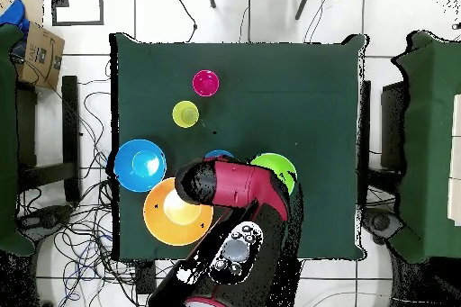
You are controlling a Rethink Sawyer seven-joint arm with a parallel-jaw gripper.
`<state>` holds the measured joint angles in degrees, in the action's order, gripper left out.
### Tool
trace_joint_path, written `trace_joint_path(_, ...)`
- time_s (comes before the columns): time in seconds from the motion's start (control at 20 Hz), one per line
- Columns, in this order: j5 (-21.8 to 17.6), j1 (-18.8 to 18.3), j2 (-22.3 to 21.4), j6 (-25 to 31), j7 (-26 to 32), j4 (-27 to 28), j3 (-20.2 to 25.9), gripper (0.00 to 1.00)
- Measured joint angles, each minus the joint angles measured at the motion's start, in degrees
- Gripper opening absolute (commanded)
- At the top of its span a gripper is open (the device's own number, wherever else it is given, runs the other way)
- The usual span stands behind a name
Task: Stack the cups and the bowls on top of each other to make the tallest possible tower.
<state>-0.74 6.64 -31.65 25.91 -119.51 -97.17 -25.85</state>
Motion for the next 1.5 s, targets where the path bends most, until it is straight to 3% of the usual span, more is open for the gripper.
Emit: trace_joint_path(1.5,3.11,0.83,-0.61,0.01,0.0,-0.36,-0.01,1.0)
